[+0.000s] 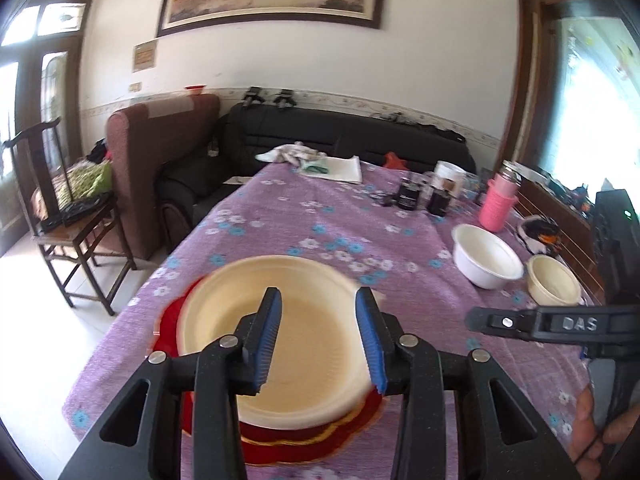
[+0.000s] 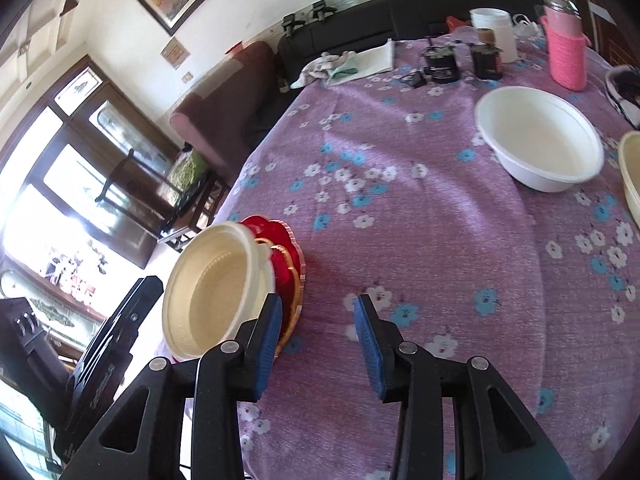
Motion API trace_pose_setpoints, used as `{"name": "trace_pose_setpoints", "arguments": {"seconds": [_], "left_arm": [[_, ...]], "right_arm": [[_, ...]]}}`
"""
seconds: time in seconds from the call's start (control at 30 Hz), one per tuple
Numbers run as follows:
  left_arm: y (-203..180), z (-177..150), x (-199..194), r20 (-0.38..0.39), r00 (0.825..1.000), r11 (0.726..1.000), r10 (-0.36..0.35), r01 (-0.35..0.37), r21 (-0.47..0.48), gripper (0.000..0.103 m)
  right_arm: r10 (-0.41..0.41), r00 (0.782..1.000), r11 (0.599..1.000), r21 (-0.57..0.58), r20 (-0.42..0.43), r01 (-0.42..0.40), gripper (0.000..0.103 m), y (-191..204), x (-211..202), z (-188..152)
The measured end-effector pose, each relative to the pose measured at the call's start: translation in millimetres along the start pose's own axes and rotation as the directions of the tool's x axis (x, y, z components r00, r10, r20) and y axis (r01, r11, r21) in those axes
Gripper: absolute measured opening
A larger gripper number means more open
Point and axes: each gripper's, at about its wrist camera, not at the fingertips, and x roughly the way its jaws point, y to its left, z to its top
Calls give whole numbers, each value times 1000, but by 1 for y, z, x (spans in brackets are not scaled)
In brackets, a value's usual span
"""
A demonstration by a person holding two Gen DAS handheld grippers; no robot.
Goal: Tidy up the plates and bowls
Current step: 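Withdraw the left gripper from the stack while the right gripper approaches the white bowl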
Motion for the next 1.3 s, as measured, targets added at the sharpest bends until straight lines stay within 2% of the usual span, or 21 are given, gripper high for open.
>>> {"name": "trace_pose_setpoints", "arguments": {"seconds": [0.1,0.23,0.4,0.5,0.63,0.8,0.83,1.0,1.2,1.3], "left_arm": [[-36,-6,3,-23,998,996,-55,57,74,40],[-86,-24,21,-101,986,975,-135,151,165,49],[-132,-50,61,-259,947,945,-192,250,213,49],[-145,-53,78,-296,937,942,-185,255,218,49],[-158,-54,97,-317,934,941,-167,247,232,62],[-167,-61,120,-364,921,940,-138,237,245,63],[-168,-63,123,-383,914,941,-132,238,242,63],[-156,-62,132,-413,901,959,-131,220,177,64],[-159,-63,131,-409,904,957,-126,220,190,65],[-157,-62,130,-405,905,958,-132,221,181,65]], "right_arm": [[-24,999,999,35,27,23,41,-22,-10,-2],[-50,997,994,105,57,43,41,-59,-24,-6],[-86,993,982,176,78,71,41,-99,-39,-14],[-98,992,974,213,85,78,41,-119,-46,-19],[-117,988,964,251,101,88,41,-142,-57,-23],[-135,984,957,273,116,99,41,-155,-65,-23],[-137,984,956,277,116,100,42,-157,-65,-22],[-151,982,949,293,113,112,42,-165,-65,-18],[-199,973,938,309,119,154,50,-170,-67,10],[-211,969,931,327,127,159,50,-174,-67,29]]}}
